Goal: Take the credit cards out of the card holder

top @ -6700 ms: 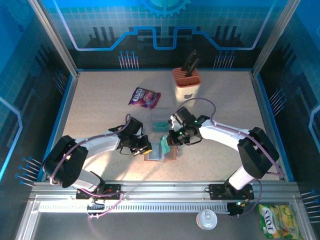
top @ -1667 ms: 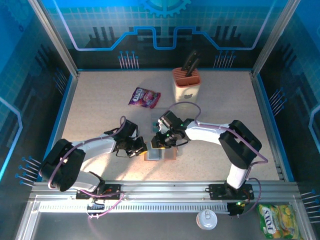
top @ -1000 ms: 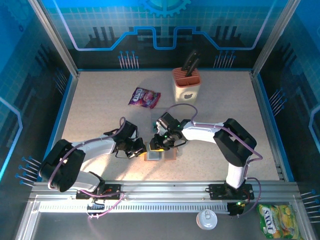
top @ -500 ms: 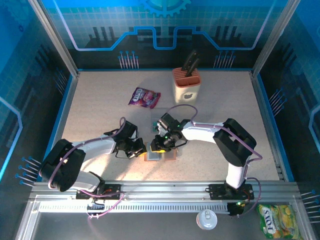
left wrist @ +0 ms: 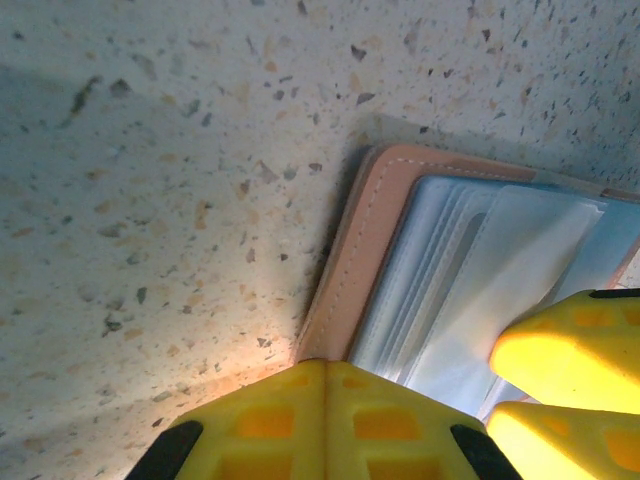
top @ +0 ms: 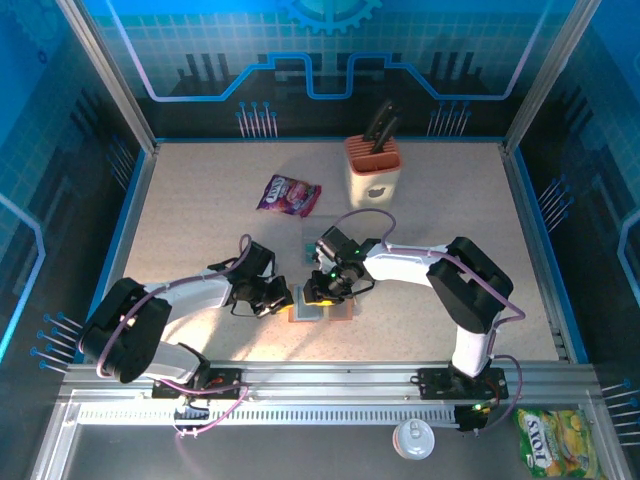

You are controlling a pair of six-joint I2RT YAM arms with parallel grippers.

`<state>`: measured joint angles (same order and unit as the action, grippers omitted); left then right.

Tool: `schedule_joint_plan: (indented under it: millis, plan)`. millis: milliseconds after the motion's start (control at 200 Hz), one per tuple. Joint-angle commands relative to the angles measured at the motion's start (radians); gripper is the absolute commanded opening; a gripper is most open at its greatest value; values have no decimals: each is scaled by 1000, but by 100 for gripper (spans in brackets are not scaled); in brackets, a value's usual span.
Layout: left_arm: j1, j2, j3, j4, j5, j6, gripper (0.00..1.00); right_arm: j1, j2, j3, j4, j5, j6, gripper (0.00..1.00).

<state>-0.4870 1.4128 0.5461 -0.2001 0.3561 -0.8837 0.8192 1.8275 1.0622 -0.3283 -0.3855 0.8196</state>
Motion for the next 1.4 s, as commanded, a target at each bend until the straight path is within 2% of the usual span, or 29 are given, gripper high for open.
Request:
schedule_joint_plan:
  millis: [0,725,1005,1396]
  plan:
    - [1,9,-15,-32,3,11,7,7,-33,-2,-45,28,1,36]
    - [2,25,11,-53,-3,28,7,-8,-64,-28,-24,6,-4,36]
    - [2,17,9,-58,-6,31,7,8,-23,-16,48,-48,22,34]
    - [3,14,6,-58,-8,30,8,7,10,-16,9,-22,23,35]
